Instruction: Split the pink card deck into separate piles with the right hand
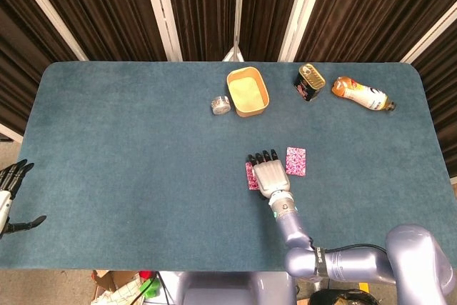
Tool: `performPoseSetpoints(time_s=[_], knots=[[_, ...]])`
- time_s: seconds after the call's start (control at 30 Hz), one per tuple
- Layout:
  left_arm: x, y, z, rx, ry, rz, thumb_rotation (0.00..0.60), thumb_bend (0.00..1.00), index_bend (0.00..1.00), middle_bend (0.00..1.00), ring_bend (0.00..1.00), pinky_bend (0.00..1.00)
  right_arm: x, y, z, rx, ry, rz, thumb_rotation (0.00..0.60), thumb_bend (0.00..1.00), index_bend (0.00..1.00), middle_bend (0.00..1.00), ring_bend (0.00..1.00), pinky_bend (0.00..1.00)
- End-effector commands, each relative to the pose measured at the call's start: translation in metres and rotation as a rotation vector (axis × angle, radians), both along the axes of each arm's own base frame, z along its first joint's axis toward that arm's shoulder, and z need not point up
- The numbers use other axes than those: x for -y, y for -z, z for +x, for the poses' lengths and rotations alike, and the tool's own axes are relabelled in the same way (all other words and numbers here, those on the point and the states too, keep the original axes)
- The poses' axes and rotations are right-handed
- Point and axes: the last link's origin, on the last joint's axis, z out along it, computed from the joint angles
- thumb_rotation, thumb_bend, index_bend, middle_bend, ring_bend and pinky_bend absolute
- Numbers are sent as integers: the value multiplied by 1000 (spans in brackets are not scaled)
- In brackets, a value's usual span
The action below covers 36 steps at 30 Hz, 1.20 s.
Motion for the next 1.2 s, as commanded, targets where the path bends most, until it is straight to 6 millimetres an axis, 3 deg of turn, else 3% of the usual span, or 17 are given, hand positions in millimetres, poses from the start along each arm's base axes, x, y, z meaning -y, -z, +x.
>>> performPoseSetpoints(time_s=[0.03, 0.13, 0.23, 0.4, 0.7, 0.77, 0.83, 1.2], knots=[[0, 0, 0, 0, 1, -1, 600, 0, 0, 0, 0, 0, 1, 0, -2, 2, 5, -4, 600, 254, 250, 245, 3, 0], [0, 0, 0, 1, 1, -1, 600, 0, 0, 0, 0, 0, 3, 0, -3, 9, 5, -16, 600, 254, 398, 330, 51, 0], [0, 0, 0, 1, 1, -2, 600, 0, 0, 0, 0, 0, 3, 0, -4, 23, -2, -29, 600, 254, 473, 388, 97, 0], [0, 0, 0, 0, 0, -3, 600, 0, 0, 0, 0, 0, 3, -2, -5, 29, -21, -40, 600, 255, 490, 407, 114, 0], [1, 0, 0, 0, 0, 0, 600, 0, 0, 0, 0, 0, 11, -35, -13, 38, -41, -118, 600, 254, 492, 407, 117, 0], [1, 0, 0, -5, 2, 3, 600, 0, 0, 0, 0, 0, 21, -61, -31, 23, 4, -186, 600, 254, 492, 407, 117, 0], [1, 0, 0, -6, 2, 5, 600, 0, 0, 0, 0, 0, 24, -72, -39, 21, 23, -196, 600, 254, 492, 407, 117, 0], [1, 1, 1, -10, -1, 6, 600, 0, 0, 0, 0, 0, 33, -99, -97, -37, 153, -236, 600, 254, 492, 407, 117, 0]])
